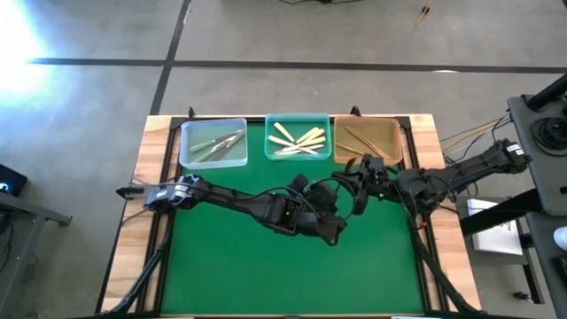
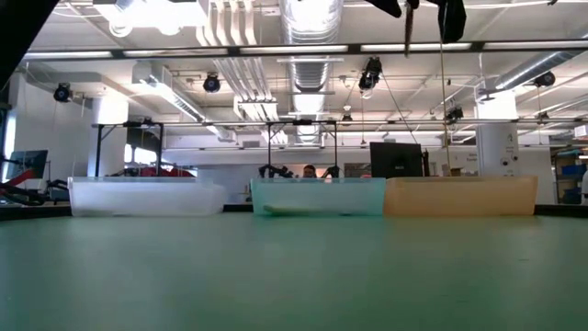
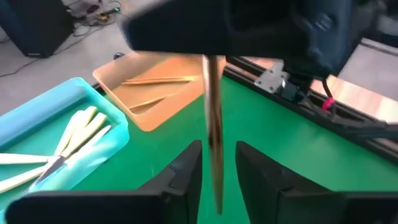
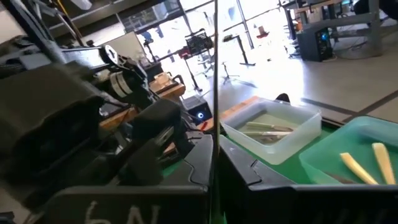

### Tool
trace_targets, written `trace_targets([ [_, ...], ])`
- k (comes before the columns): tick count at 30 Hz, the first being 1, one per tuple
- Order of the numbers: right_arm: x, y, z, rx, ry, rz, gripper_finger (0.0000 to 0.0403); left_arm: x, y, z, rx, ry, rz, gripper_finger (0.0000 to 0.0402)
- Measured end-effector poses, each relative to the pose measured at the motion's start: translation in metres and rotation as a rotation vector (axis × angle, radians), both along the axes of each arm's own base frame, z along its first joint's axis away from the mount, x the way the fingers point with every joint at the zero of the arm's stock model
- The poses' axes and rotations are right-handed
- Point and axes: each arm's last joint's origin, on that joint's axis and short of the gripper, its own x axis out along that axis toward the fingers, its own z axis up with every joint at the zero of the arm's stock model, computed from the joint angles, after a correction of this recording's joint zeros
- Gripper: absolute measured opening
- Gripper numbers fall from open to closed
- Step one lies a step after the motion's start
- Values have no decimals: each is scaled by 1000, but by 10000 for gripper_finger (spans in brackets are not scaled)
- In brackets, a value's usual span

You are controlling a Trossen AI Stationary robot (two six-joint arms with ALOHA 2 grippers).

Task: Sort silverware by color (type)
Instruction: Put the gold knife into the yellow bin

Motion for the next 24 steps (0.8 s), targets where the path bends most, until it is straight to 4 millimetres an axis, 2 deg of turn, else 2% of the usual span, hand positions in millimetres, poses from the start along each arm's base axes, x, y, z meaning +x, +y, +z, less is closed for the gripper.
trace_targets([
  [5,-5,-7,-3,15,51,-33,7,1,0,0,-2,-2,-10,108],
  [10,-14,-22,-6,18,123,-105,7,1,0,0,-1,-1,-10,129],
  [19,-41,-60,-15,18,299,-289,7,0,1,1,12,8,-18,135],
  [21,-46,-65,-16,34,321,-270,8,0,1,2,12,8,-19,135],
  [24,-48,-67,-18,63,357,-144,8,-2,1,3,16,22,-20,135],
])
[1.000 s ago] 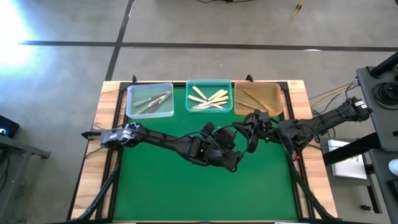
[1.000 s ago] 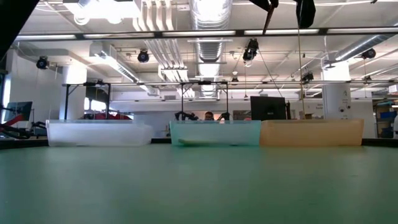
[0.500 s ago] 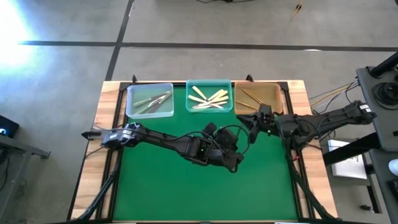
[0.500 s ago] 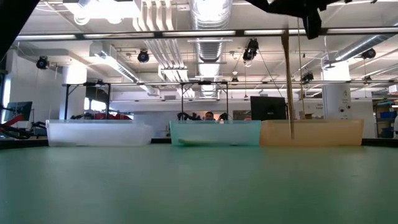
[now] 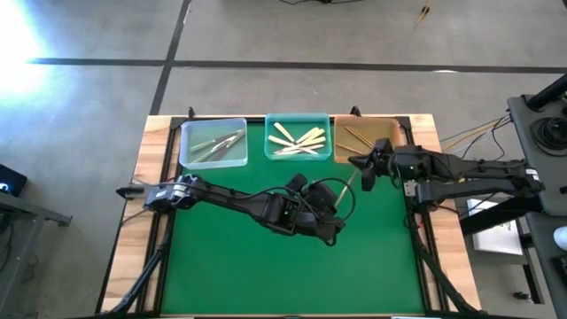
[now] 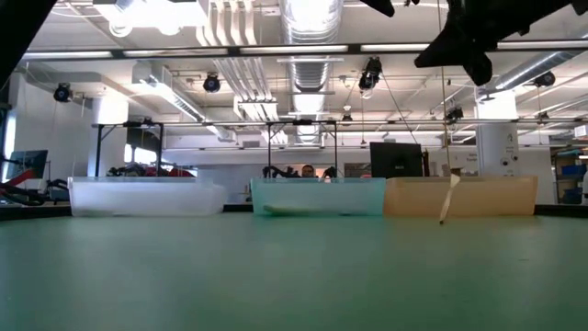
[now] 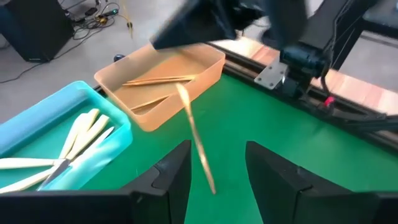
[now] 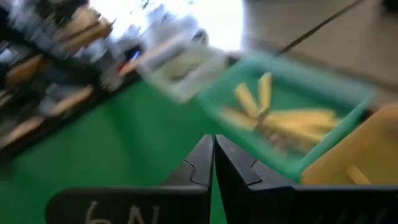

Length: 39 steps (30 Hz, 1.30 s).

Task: Sort silverware by color (type)
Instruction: Put the gold knife into the yellow bin

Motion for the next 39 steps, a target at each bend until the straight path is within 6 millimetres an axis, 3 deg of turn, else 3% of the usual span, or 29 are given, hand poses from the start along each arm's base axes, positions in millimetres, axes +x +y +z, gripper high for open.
trace_targets([
  [7,2,0,-21,75,212,194,21,-22,5,7,3,117,32,135],
  [13,11,2,-40,26,402,422,79,-45,7,19,-10,179,66,135],
  [17,18,3,-48,-92,470,582,130,-56,1,24,-22,194,72,135],
  [23,24,3,-56,-444,581,833,180,-73,-14,26,-45,214,89,135],
  [28,29,2,-69,-605,695,992,187,-85,-25,24,-68,223,129,135],
  [39,57,-8,-99,-683,1071,1019,182,-95,-40,23,-86,185,165,135],
])
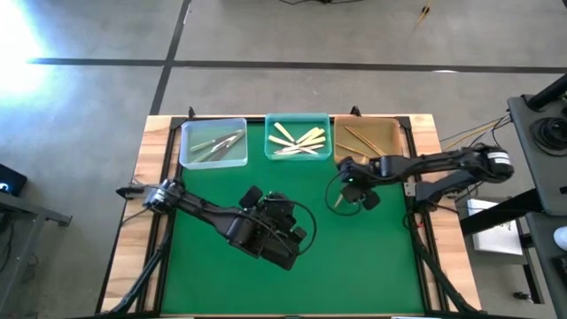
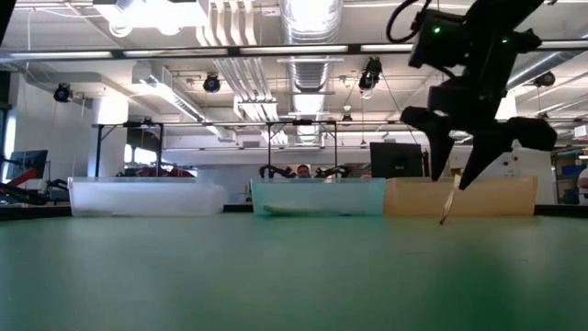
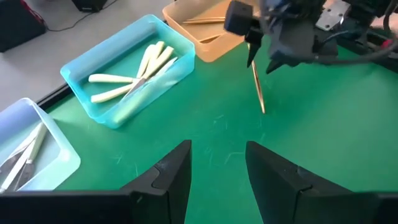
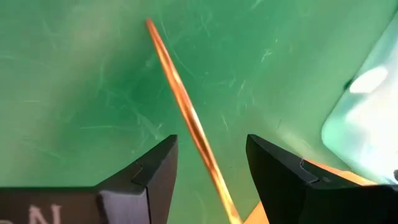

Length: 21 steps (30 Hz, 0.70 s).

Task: Sort silverware by color (type)
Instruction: Put the gold knife into the yellow bin

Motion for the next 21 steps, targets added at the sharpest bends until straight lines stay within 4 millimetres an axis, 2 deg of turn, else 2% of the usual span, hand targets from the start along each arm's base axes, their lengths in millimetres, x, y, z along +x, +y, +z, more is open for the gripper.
trace_targets([
  [5,20,-3,-12,-5,90,29,173,0,0,0,-2,-3,3,135],
  [11,32,-5,-45,14,257,37,158,0,-1,0,-9,-12,10,135],
  [14,33,-5,-60,22,339,0,123,0,-2,-1,-10,-12,8,135],
  [18,38,-6,-63,26,388,-146,31,-1,-3,-1,-12,-15,9,135],
  [21,46,-9,-54,10,365,-254,17,-1,-3,-1,-10,-14,9,135],
])
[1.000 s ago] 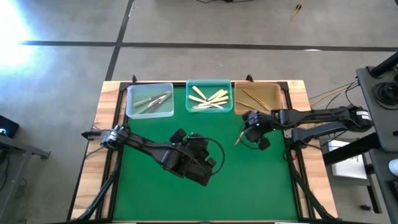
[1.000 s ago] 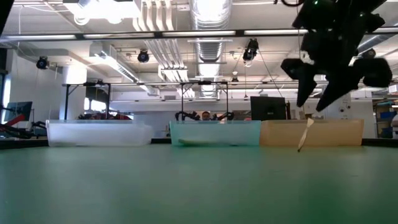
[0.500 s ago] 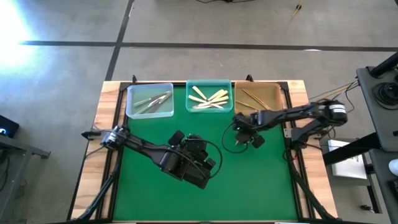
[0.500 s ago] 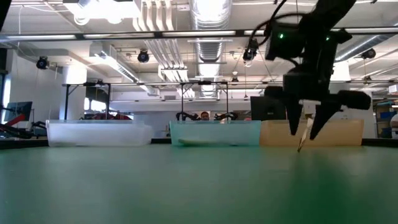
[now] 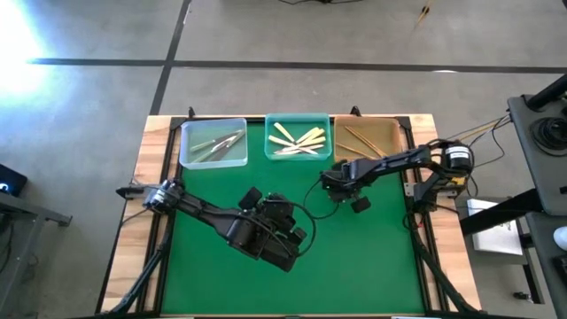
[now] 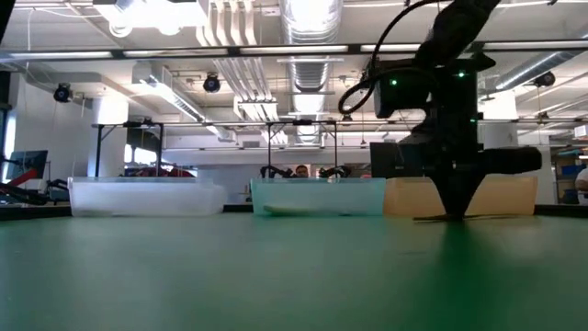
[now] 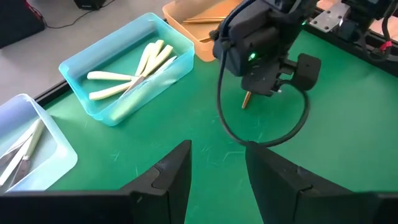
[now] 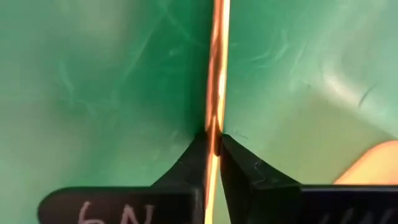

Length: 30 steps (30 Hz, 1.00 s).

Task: Sort silverware by color (type)
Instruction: Put the gold knife into the yellow bin

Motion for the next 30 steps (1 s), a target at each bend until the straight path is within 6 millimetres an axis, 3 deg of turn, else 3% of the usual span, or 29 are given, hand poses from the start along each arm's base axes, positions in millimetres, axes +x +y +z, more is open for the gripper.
trace_targets([
  [4,12,-2,21,-14,-91,-37,12,0,0,0,3,4,0,135],
  [10,23,-3,83,-20,-296,-94,11,0,-1,-1,2,2,0,135],
  [15,19,-6,143,-28,-508,-116,10,-1,-2,-1,0,0,0,135],
  [19,8,-19,167,-76,-579,-159,9,-1,-2,-1,0,0,0,135],
  [23,-8,-52,168,-183,-561,-261,9,-1,-2,-1,0,0,0,135],
  [30,-40,-126,121,-209,-368,-559,9,-1,-3,-1,-10,-13,9,135],
])
